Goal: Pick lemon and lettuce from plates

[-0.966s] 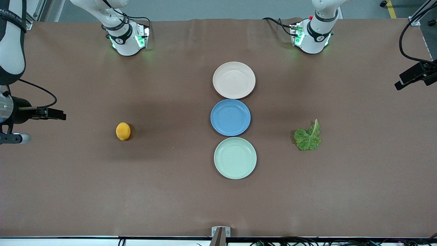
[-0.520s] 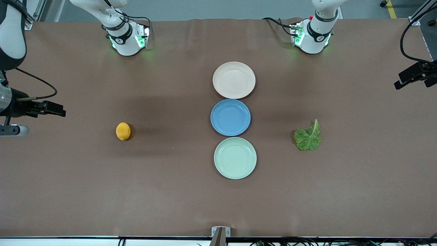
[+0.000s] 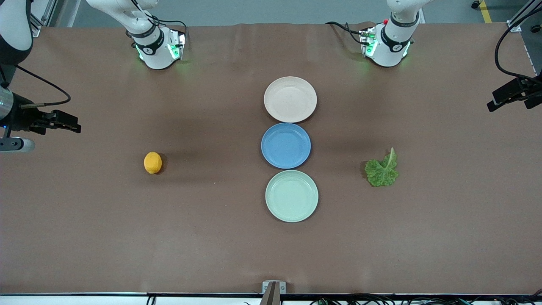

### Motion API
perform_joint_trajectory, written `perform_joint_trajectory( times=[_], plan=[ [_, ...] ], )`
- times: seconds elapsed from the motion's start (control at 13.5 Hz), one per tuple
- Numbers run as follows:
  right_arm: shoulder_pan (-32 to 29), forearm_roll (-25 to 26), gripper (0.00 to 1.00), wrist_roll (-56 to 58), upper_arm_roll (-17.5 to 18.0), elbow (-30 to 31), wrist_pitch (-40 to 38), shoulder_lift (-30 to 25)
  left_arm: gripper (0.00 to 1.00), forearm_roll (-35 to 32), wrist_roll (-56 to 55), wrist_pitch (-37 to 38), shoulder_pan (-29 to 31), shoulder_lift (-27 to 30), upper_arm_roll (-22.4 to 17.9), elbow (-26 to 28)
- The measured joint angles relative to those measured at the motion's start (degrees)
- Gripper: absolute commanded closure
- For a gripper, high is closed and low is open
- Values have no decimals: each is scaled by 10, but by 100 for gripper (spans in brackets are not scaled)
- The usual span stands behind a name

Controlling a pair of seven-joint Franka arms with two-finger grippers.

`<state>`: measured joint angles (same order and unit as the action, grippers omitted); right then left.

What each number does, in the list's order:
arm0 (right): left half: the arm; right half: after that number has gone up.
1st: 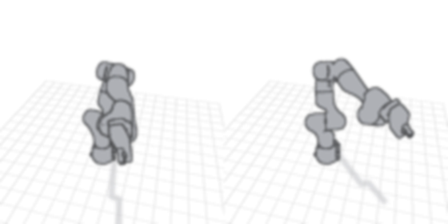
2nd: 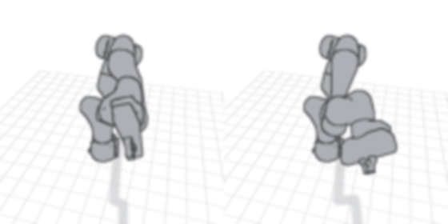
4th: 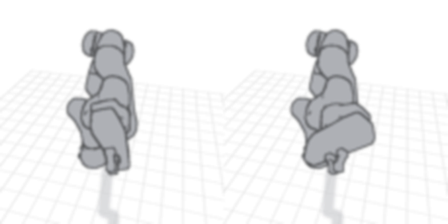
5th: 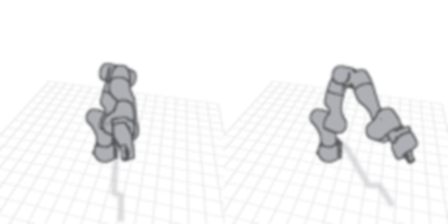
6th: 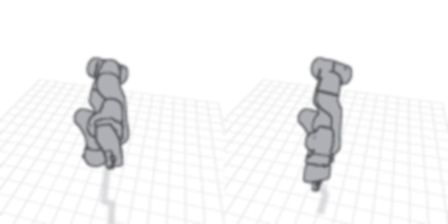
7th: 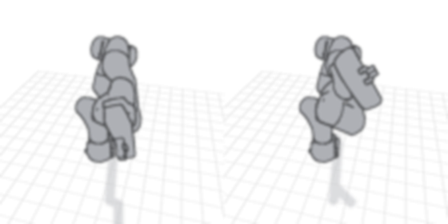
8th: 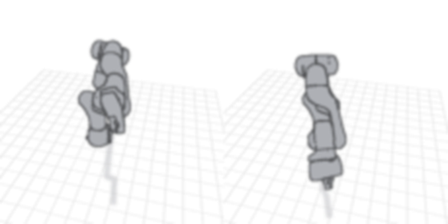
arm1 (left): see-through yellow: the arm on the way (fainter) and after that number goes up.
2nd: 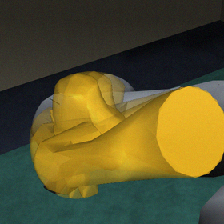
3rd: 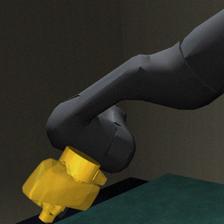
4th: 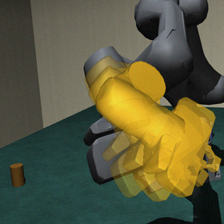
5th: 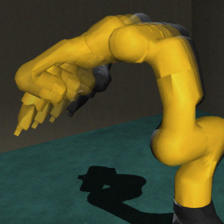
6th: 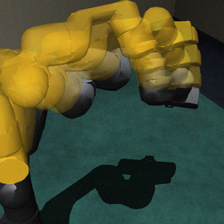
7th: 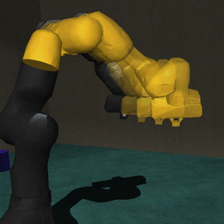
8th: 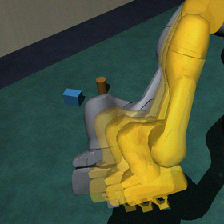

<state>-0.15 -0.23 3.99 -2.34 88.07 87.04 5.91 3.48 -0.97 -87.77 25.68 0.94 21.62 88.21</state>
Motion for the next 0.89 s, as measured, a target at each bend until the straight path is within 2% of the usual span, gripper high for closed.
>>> perform_joint_trajectory(
  times=[0.45,0.89],
  plan=[
    [0,0,0,2,0,52,1,-70,0,0,0,0,0,-3,0,0],
    [0,0,0,2,1,59,21,-90,0,0,0,0,-15,-6,-8,-1]
  ],
)
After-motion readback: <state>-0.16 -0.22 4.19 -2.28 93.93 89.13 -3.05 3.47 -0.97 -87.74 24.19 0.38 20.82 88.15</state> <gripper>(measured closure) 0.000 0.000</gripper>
